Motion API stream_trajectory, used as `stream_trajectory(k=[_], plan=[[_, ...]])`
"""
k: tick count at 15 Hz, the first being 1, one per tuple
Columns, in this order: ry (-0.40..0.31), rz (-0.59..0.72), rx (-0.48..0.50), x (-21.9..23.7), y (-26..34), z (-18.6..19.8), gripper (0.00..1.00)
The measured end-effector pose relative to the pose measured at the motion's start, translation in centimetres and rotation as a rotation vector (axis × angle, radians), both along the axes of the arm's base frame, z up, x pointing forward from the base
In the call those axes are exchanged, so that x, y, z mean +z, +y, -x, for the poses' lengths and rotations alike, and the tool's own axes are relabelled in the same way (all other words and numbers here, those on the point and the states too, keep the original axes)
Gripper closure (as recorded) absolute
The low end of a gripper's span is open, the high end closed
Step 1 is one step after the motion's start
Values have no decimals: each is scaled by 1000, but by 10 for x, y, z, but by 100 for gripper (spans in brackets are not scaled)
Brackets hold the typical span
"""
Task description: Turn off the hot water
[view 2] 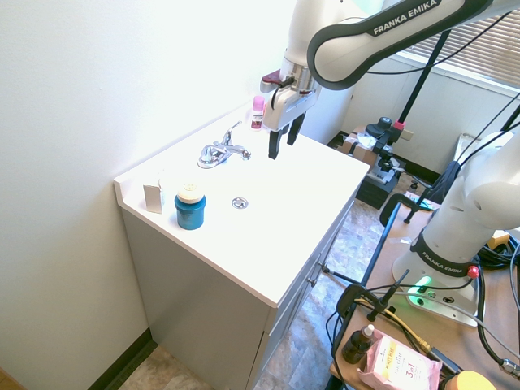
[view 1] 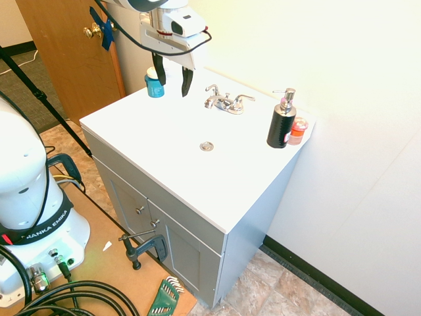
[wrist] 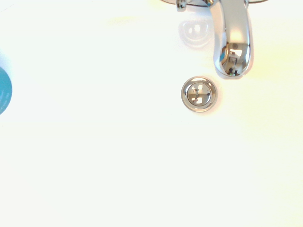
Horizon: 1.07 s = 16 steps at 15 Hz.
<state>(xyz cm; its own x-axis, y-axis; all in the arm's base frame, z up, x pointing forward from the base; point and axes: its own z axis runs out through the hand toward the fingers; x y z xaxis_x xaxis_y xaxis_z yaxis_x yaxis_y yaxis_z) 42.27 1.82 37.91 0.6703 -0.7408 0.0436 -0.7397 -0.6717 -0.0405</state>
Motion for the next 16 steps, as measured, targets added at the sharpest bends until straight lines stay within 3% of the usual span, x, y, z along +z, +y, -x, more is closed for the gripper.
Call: stream_trajectory(k=[5, 11, 16], plan=[[-32, 63, -2, -2, 5, -12, 0], [-117, 260, -57, -10, 5, -77, 0], [-124, 331, -52, -39, 16, -117, 0]])
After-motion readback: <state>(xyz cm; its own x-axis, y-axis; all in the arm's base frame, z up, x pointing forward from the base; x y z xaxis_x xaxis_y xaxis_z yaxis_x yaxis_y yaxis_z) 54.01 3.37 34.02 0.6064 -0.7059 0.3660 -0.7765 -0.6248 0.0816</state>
